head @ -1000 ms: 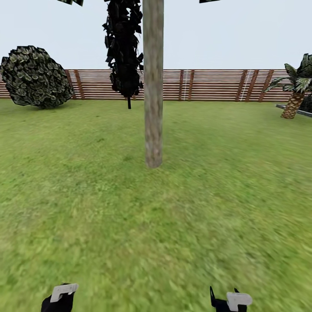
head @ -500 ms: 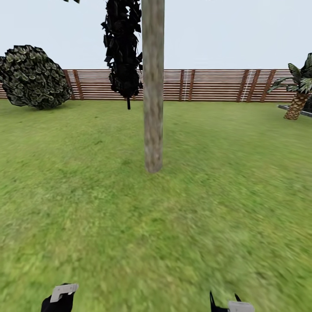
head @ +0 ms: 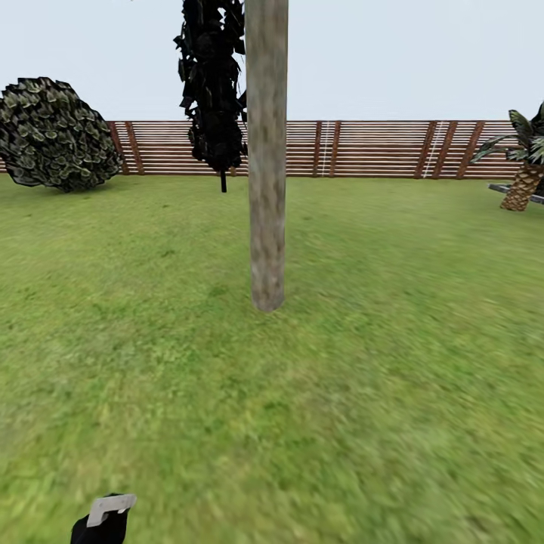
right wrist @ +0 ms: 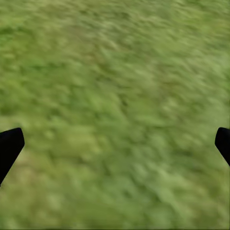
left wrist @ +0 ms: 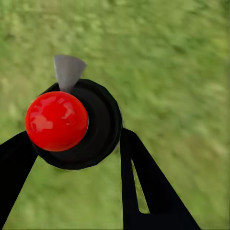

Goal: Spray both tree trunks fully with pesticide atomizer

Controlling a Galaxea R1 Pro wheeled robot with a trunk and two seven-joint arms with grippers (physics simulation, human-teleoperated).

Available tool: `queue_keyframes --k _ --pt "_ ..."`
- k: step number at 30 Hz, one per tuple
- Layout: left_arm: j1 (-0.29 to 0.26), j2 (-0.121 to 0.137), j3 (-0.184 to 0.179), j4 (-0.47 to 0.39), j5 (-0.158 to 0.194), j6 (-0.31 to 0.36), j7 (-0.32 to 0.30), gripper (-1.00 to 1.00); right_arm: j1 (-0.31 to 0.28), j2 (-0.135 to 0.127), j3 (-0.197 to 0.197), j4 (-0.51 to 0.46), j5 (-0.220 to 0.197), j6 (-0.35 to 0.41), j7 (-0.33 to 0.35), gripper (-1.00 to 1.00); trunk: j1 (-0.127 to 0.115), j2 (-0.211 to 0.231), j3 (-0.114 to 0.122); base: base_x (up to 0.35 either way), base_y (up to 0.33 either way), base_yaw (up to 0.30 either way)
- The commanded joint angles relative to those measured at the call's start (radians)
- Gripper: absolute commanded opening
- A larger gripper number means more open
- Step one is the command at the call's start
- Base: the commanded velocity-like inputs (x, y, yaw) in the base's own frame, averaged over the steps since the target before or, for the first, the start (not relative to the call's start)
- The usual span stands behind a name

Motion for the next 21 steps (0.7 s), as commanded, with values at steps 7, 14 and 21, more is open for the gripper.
queue_keyframes --k 7,14,21 --pt "0.000 -0.003 0.008 0.001 -0.007 -0.003 -0.007 -1.00 0.002 0.000 0.001 0.003 0.001 -0.002 -0.003 1.00 0.000 0.000 -0.001 0.340 0.000 0.000" --pt "-0.001 -0.003 0.008 0.001 -0.007 -0.003 -0.008 -1.00 0.002 0.000 0.001 0.003 0.001 -0.002 -0.003 1.00 0.000 0.000 -0.001 0.340 0.000 0.000" --pt "-0.001 -0.003 0.008 0.001 -0.007 -0.003 -0.007 -1.00 0.002 0.000 0.001 0.003 0.001 -0.002 -0.003 1.00 0.000 0.000 -0.001 0.340 0.000 0.000"
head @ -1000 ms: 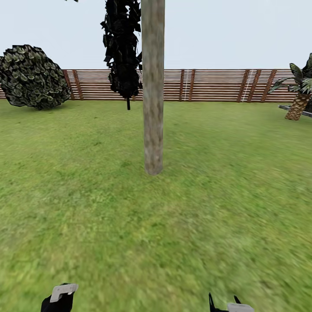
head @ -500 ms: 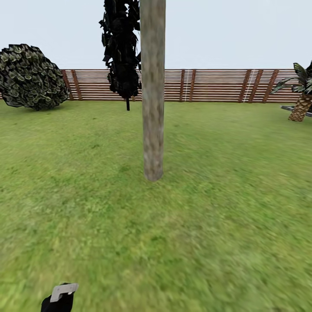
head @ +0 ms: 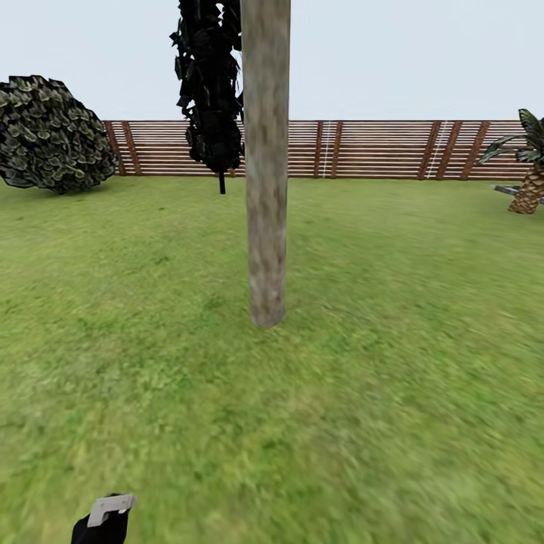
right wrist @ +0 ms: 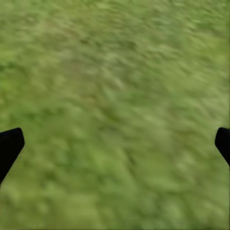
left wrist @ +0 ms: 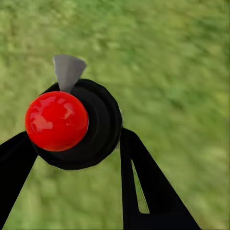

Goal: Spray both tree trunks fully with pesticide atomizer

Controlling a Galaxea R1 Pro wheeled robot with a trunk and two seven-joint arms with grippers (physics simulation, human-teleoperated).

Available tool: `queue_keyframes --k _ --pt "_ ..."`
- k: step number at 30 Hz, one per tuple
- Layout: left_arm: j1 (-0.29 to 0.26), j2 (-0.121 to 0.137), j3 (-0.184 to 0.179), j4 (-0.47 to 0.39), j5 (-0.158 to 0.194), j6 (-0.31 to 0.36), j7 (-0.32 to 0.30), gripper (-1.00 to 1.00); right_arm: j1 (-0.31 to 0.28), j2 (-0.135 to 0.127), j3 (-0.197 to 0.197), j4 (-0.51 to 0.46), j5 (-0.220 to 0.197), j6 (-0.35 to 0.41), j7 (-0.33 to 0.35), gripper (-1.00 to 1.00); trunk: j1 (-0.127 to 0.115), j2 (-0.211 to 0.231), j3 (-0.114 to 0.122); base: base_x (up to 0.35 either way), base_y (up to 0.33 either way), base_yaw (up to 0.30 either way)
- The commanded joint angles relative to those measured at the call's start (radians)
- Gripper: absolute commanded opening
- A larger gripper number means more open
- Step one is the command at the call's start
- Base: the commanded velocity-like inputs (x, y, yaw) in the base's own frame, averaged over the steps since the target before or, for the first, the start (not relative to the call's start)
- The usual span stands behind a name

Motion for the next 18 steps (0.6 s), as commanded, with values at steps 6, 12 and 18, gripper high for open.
queue_keyframes --k 6,12,18 --pt "-0.001 0.000 0.009 0.001 -0.007 -0.003 -0.006 -1.00 -0.001 -0.012 0.000 -0.025 -0.002 -0.004 -0.006 1.00 0.000 0.000 -0.001 0.340 0.000 0.000" --pt "0.000 -0.001 0.008 0.001 -0.007 -0.003 -0.007 -1.00 0.000 -0.036 0.001 -0.115 0.003 -0.004 0.000 1.00 0.000 0.000 -0.001 0.340 0.000 0.000" --pt "0.000 -0.001 0.008 0.001 -0.008 -0.003 -0.006 -1.00 0.000 -0.036 0.003 -0.119 0.004 -0.005 -0.001 1.00 0.000 0.000 -0.001 0.340 0.000 0.000"
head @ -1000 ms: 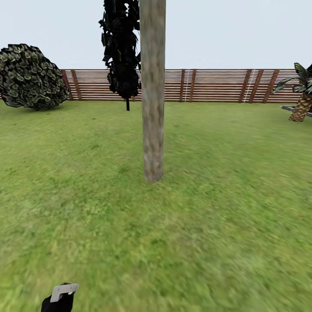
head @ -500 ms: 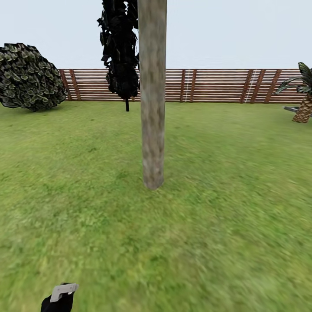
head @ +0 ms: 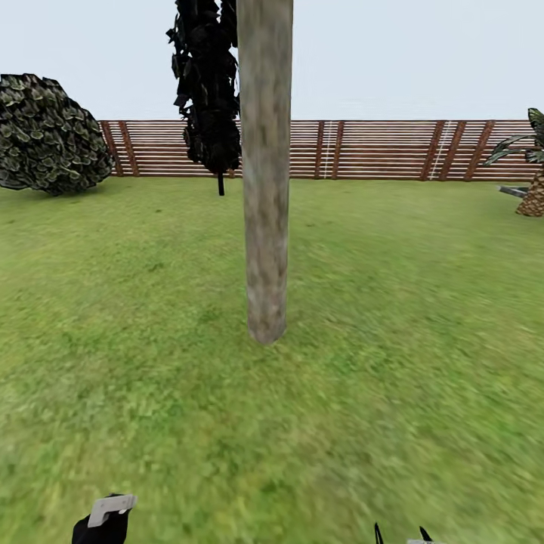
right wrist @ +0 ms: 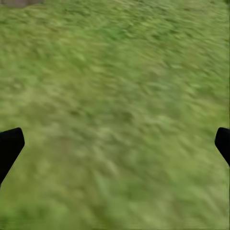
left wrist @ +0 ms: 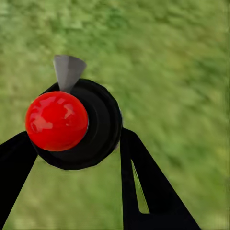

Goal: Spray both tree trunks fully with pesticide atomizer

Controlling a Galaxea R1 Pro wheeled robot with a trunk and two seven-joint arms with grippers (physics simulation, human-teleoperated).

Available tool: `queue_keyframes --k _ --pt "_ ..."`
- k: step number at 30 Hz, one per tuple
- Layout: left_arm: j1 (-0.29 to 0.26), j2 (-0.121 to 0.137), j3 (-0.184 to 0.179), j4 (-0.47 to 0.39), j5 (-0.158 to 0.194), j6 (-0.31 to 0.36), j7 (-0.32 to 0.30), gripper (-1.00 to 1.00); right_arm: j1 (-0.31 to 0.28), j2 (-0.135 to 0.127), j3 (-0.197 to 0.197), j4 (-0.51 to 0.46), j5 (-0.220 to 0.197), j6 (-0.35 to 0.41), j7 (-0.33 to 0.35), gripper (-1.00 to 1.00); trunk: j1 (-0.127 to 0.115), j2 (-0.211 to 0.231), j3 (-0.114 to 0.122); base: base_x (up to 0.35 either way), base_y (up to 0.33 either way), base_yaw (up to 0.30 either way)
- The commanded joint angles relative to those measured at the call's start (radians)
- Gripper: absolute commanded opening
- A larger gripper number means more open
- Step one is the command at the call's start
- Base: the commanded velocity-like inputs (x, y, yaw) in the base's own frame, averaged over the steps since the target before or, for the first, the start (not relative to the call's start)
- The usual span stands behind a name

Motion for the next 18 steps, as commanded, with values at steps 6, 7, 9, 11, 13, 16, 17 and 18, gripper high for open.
queue_keyframes --k 6,7,9,11,13,16,17,18 --pt "-0.001 0.000 0.008 0.001 -0.008 -0.003 -0.007 -1.00 0.000 -0.003 -0.002 0.001 0.001 -0.004 -0.006 1.00 0.000 0.000 -0.001 0.340 0.000 0.000" --pt "-0.001 0.000 0.008 0.001 -0.008 -0.003 -0.007 -1.00 0.000 -0.003 -0.002 0.001 0.000 -0.004 -0.005 1.00 0.000 0.000 -0.001 0.340 0.000 0.000" --pt "-0.001 0.000 0.009 0.001 -0.007 -0.003 -0.007 -1.00 0.000 -0.002 -0.001 0.004 0.002 -0.003 -0.005 1.00 0.000 0.000 -0.001 0.340 -0.025 0.000" --pt "-0.001 0.000 0.008 0.001 -0.007 -0.003 -0.007 -1.00 0.000 -0.002 0.000 0.004 0.002 -0.002 -0.005 1.00 0.000 0.000 -0.001 0.339 -0.054 0.000" --pt "-0.001 0.000 0.008 0.001 -0.007 -0.003 -0.007 -1.00 0.000 -0.002 0.001 0.003 0.002 -0.002 -0.005 1.00 0.000 0.000 -0.001 0.332 -0.085 0.000" --pt "-0.001 0.000 0.008 0.001 -0.007 -0.003 -0.008 -1.00 0.000 -0.003 0.000 0.003 0.001 -0.003 -0.005 1.00 0.000 0.000 -0.001 0.320 -0.110 0.000" --pt "-0.001 0.000 0.008 0.001 -0.007 -0.003 -0.008 -1.00 0.000 -0.003 0.000 0.002 0.001 -0.003 -0.005 1.00 0.000 0.000 -0.001 0.313 -0.120 0.000" --pt "-0.001 0.000 0.008 0.001 -0.007 -0.003 -0.007 -1.00 0.000 -0.004 0.000 0.002 0.001 -0.003 -0.005 1.00 0.000 0.000 -0.001 0.312 -0.123 0.000"
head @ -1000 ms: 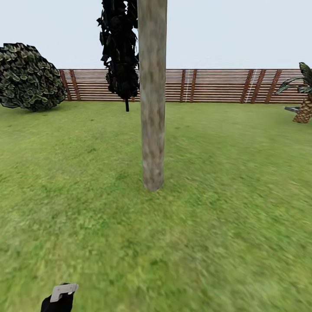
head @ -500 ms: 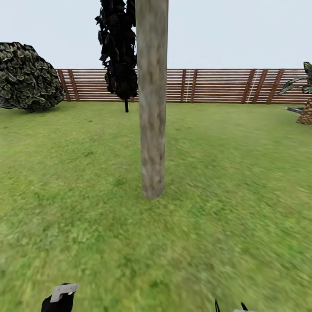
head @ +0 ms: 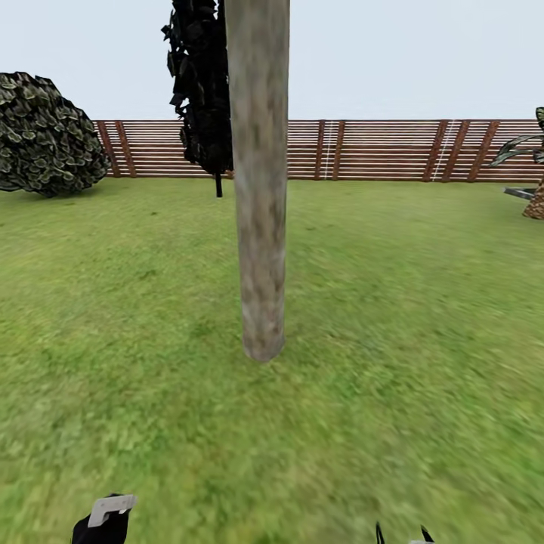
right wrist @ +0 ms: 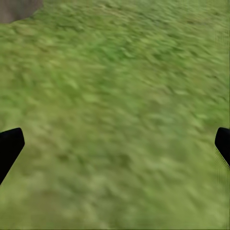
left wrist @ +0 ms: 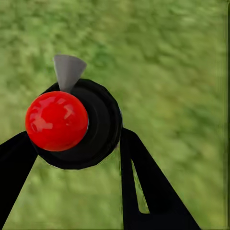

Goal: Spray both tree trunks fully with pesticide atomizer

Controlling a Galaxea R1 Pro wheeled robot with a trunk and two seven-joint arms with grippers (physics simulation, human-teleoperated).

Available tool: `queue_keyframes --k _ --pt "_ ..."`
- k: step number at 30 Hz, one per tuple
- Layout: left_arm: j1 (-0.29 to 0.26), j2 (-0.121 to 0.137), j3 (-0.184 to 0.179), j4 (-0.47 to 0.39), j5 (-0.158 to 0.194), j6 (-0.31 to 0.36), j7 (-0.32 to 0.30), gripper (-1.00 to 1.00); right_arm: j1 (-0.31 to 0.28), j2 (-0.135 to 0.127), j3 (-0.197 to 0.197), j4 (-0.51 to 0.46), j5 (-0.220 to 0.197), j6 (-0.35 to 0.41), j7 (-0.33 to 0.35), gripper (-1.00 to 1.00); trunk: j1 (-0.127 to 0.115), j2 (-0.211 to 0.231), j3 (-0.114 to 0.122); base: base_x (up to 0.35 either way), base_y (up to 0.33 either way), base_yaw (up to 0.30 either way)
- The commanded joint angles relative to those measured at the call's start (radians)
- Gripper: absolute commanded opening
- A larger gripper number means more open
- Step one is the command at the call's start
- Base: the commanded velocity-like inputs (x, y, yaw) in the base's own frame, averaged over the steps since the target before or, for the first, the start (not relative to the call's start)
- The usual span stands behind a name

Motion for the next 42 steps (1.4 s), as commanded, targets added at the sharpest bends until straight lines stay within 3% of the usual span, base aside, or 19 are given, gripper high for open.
queue_keyframes --k 1,16,18,20,21,24,26,29,30,31,32,35,36,38,39,42 --pt "-0.001 0.000 0.009 0.001 -0.007 -0.003 -0.006 -1.00 -0.001 0.000 0.001 0.001 0.001 -0.002 -0.003 1.00 0.000 0.000 -0.001 0.311 -0.124 0.000" --pt "0.002 -0.001 0.007 0.001 -0.012 -0.005 -0.006 -1.00 -0.001 0.006 -0.004 -0.006 -0.002 -0.002 -0.005 1.00 0.000 0.000 -0.001 0.284 -0.150 0.000" --pt "0.002 -0.002 0.005 0.001 -0.013 -0.005 -0.007 -1.00 -0.001 0.002 -0.005 -0.005 -0.001 -0.003 -0.005 1.00 0.000 0.000 -0.001 0.201 -0.213 0.000" --pt "0.001 -0.001 0.002 -0.001 -0.017 -0.002 -0.008 -1.00 -0.001 -0.023 -0.004 -0.007 0.001 -0.001 -0.003 1.00 0.000 0.000 -0.001 0.041 -0.043 0.000" --pt "0.001 -0.001 -0.004 -0.007 -0.018 -0.001 -0.009 -1.00 -0.001 -0.028 -0.001 -0.013 0.009 0.001 0.000 1.00 0.000 0.000 -0.001 0.016 -0.017 0.000" --pt "-0.006 0.011 -0.019 -0.013 -0.020 0.001 -0.028 -1.00 -0.004 -0.033 0.020 -0.074 0.091 0.049 0.002 1.00 0.000 0.000 -0.001 0.005 -0.006 0.000" --pt "-0.017 0.026 -0.061 -0.015 -0.077 0.011 -0.095 -1.00 -0.016 -0.034 0.029 -0.188 0.212 0.223 0.003 1.00 0.000 0.000 -0.001 0.001 -0.001 0.000" --pt "-0.051 0.038 -0.092 -0.016 -0.195 0.025 -0.167 -1.00 -0.047 -0.033 0.032 -0.286 0.318 0.392 0.052 1.00 0.000 0.000 -0.001 0.000 0.000 0.000" --pt "-0.058 0.039 -0.095 -0.016 -0.220 0.027 -0.179 -1.00 -0.056 -0.033 0.032 -0.299 0.337 0.414 0.075 1.00 0.000 0.000 -0.001 0.000 0.000 0.000" --pt "-0.080 0.041 -0.104 -0.016 -0.298 0.030 -0.221 -1.00 -0.088 -0.033 0.033 -0.329 0.389 0.471 0.167 1.00 0.000 0.000 -0.001 0.000 0.000 0.000" --pt "-0.088 0.040 -0.106 -0.016 -0.325 0.030 -0.239 -1.00 -0.100 -0.033 0.033 -0.335 0.404 0.486 0.205 1.00 0.000 0.000 -0.001 0.000 0.000 0.000" --pt "-0.138 0.037 -0.111 -0.016 -0.484 0.036 -0.389 -1.00 -0.183 -0.033 0.033 -0.354 0.479 0.538 0.449 1.00 0.000 0.000 -0.001 0.000 0.000 0.000" --pt "-0.166 0.036 -0.112 -0.016 -0.555 0.043 -0.482 -1.00 -0.218 -0.033 0.033 -0.357 0.507 0.548 0.554 1.00 0.000 0.000 -0.001 0.000 0.000 0.000" --pt "-0.208 0.038 -0.113 -0.016 -0.643 0.051 -0.630 -1.00 -0.252 -0.033 0.033 -0.360 0.551 0.554 0.696 1.00 0.000 0.000 -0.001 0.000 0.000 0.000" --pt "-0.242 0.041 -0.113 -0.017 -0.696 0.052 -0.744 -1.00 -0.272 -0.030 0.034 -0.365 0.595 0.556 0.800 1.00 0.000 0.000 -0.001 0.000 0.000 0.000" --pt "-0.274 0.042 -0.114 -0.018 -0.725 0.049 -0.832 -1.00 -0.306 -0.027 0.035 -0.377 0.618 0.556 0.867 1.00 0.000 0.000 -0.001 0.000 0.000 0.000"
